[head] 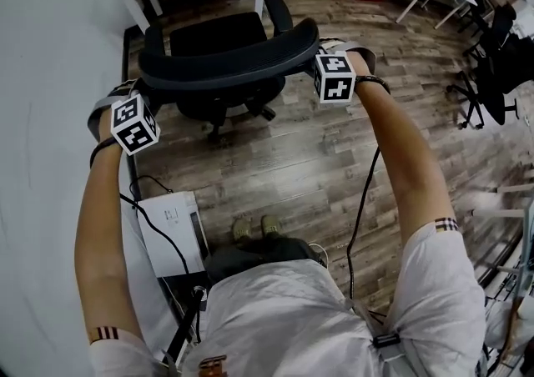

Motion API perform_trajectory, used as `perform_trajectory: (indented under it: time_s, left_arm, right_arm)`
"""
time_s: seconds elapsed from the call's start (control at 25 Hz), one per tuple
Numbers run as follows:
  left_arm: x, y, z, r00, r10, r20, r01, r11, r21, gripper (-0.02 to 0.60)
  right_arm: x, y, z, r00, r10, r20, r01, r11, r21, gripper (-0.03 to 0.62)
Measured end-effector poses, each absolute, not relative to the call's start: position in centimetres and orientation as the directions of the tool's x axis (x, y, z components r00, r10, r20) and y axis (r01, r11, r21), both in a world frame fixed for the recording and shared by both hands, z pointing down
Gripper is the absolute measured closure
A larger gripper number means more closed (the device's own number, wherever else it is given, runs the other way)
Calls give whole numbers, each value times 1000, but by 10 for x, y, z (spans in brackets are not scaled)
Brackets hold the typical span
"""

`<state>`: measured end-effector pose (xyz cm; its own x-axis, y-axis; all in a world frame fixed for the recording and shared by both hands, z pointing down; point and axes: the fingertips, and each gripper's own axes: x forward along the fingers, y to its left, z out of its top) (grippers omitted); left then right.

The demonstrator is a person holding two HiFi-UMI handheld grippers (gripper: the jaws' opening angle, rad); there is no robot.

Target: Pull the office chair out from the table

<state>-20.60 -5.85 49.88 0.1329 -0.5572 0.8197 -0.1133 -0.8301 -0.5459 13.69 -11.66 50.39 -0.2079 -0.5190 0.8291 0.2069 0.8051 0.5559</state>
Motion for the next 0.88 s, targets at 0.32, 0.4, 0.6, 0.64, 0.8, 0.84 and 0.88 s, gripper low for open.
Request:
perform_trajectory:
  time_s: [0.32,0.4,0.6,0.64,0.8,0.84,0.88]
  left_arm:
    - [-201,-41,464,67,-600,797,-158,-796,-585,376]
    - [-203,-34,454,69,-612,788,-185,-784,-593,376]
    - [-206,-7,435,112,-635,764,-232,-765,-601,376]
    - [-206,-2,432,129,-642,756,-242,-760,-604,376]
    - [-209,19,413,213,-695,687,-329,-713,-620,376]
    - [-209,24,407,237,-711,662,-358,-698,-621,376]
    - [-208,29,399,262,-726,636,-386,-682,-620,376]
  right_arm:
    - [166,-117,491,-194,-585,787,191,765,615,401]
    - [171,-107,476,-196,-591,783,176,764,621,401]
    - [180,-87,449,-214,-619,756,128,749,650,390]
    - [181,-81,445,-217,-626,749,122,744,657,390]
    - [182,-59,423,-239,-666,707,55,718,694,390]
    - [181,-53,417,-254,-674,693,20,713,701,390]
    - [179,-48,410,-274,-682,678,-23,710,704,390]
